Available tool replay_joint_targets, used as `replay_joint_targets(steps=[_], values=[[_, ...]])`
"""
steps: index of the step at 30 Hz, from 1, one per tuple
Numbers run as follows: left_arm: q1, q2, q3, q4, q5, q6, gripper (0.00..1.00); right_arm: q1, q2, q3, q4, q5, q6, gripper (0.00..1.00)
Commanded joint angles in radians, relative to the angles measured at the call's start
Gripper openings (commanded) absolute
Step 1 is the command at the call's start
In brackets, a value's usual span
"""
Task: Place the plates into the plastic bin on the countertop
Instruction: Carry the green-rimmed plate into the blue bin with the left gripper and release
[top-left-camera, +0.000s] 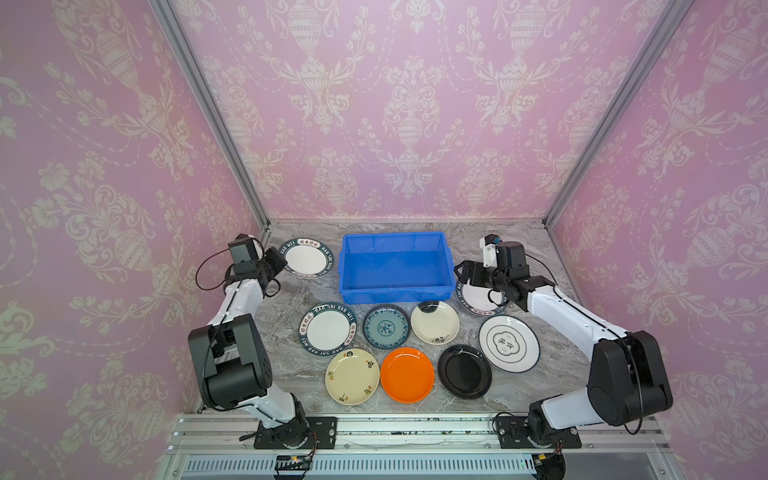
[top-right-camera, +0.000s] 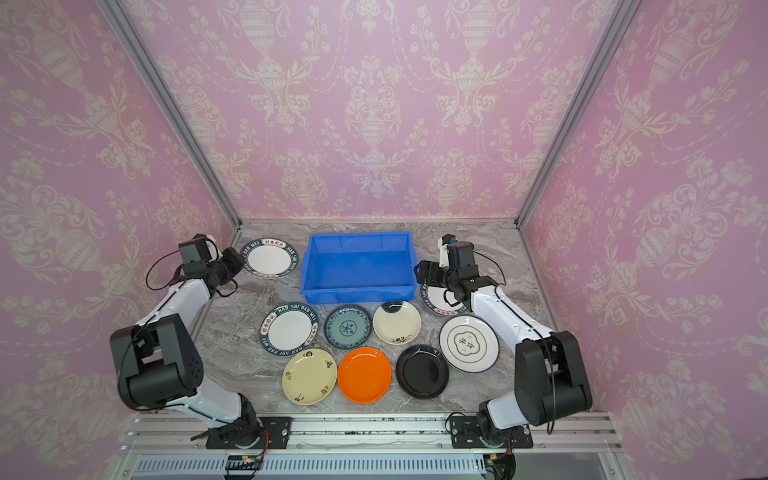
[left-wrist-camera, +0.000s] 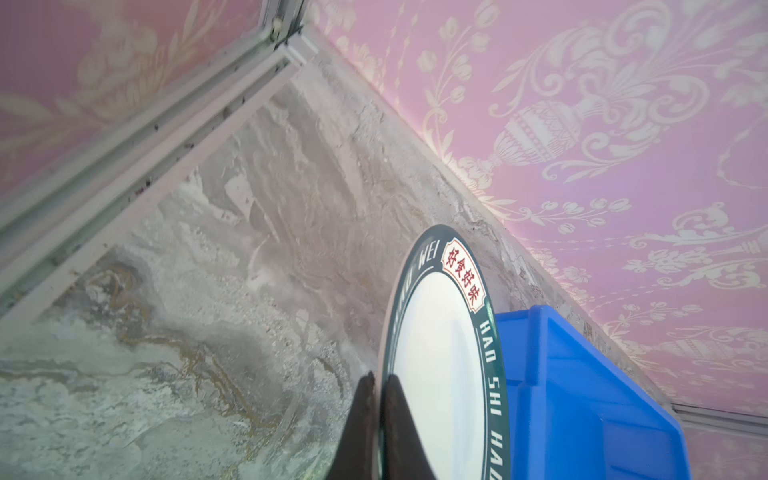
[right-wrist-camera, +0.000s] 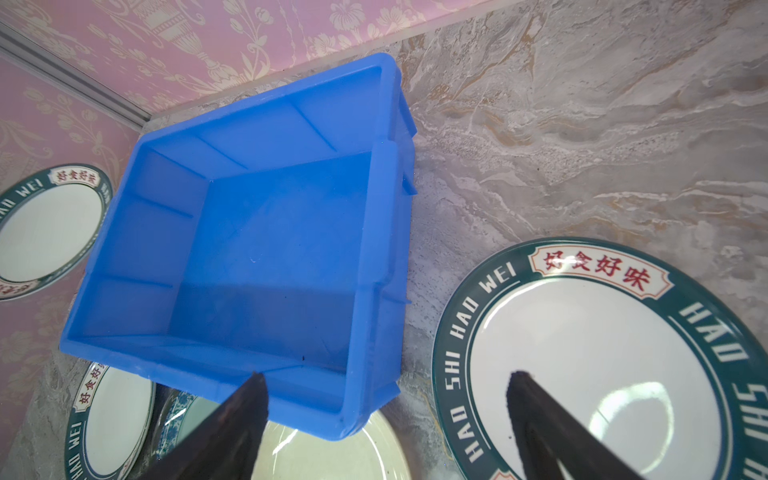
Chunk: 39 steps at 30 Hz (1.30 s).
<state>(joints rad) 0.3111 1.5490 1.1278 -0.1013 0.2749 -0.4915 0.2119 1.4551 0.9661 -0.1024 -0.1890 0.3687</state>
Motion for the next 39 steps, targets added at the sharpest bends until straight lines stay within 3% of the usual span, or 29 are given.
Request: replay_joint_targets(steps=[1,3,6,13,21,28,39], values=[[-0.116,-0.065,0.146,-0.249,-0.254,0.152,0.0,0.006,-0.054,0.014,-0.005,0.061,0.006,0.91],[-0.168,-0.069,0.226,-0.314,-0.287,0.176,0.0,0.006,-0.084,0.012,-0.015,0.104,-0.006,0.91],[-0.226,-0.064,0.302,-0.334,-0.235,0.16,0.0,0.005,-0.128,0.017,-0.044,0.162,-0.026,0.91],[-0.386,0.048,0.391,-0.24,0.033,0.028,0.0,0.0,-0.167,0.03,-0.083,0.199,-0.02,0.91],[-0.564,0.223,0.415,-0.147,0.077,-0.031,0.0,-0.031,-0.18,0.015,-0.075,0.174,0.018,0.91],[-0.625,0.34,0.417,-0.078,0.087,-0.061,0.0,-0.052,-0.201,-0.007,-0.071,0.165,0.027,0.91],[-0.639,0.474,0.413,0.055,0.117,-0.121,0.0,-0.058,-0.197,-0.039,-0.059,0.151,0.041,0.91]])
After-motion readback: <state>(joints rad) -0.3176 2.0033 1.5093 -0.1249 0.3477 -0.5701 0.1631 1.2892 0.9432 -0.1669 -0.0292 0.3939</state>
